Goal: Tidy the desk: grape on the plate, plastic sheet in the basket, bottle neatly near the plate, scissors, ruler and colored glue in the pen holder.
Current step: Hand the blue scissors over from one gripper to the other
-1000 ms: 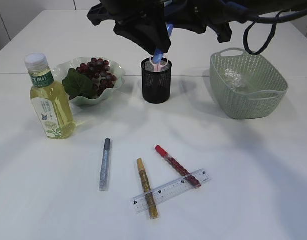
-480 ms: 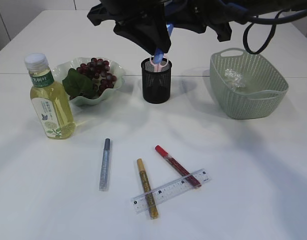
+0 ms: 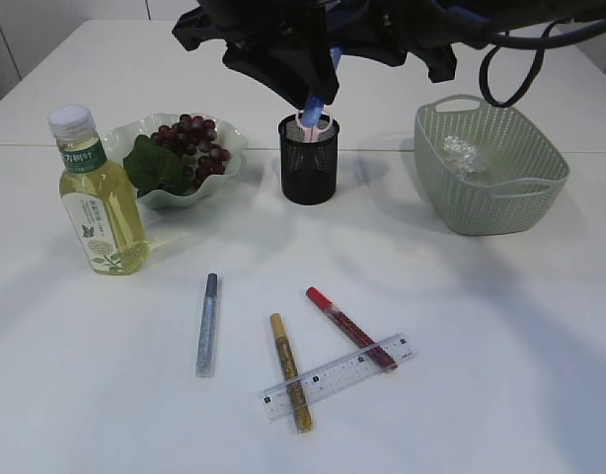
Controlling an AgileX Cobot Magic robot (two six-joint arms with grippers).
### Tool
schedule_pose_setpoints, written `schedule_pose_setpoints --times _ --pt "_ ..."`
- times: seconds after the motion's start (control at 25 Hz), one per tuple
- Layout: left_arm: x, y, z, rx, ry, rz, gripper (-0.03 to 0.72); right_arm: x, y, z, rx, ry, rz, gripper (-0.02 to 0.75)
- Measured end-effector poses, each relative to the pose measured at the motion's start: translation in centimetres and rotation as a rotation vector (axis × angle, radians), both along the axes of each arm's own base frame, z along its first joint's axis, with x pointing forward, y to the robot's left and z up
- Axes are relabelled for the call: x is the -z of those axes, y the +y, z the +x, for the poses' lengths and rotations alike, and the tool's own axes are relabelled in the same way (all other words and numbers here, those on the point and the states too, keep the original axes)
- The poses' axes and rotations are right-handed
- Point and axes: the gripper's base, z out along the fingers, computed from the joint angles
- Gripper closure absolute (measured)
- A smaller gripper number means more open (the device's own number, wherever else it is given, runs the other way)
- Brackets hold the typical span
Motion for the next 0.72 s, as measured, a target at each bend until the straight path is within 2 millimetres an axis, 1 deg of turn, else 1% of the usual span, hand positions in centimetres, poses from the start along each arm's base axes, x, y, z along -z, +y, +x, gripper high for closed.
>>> schedule_pose_setpoints --times 0.24,0.52,0.72 --pt "0.0 0.0 0.0 0.0 0.0 0.0 0.451 0.0 0.01 -0.01 -0.002 0.001 0.0 0.647" --pt "0.0 -0.01 -0.01 0.0 0.001 -0.001 0.434 0.0 0.03 -0.06 -0.007 0.002 0.001 0.647" --pt "-0.01 -0.02 -0.02 0.001 0.002 -0.003 0.377 0.01 0.04 -0.06 -0.008 0.002 0.0 0.647"
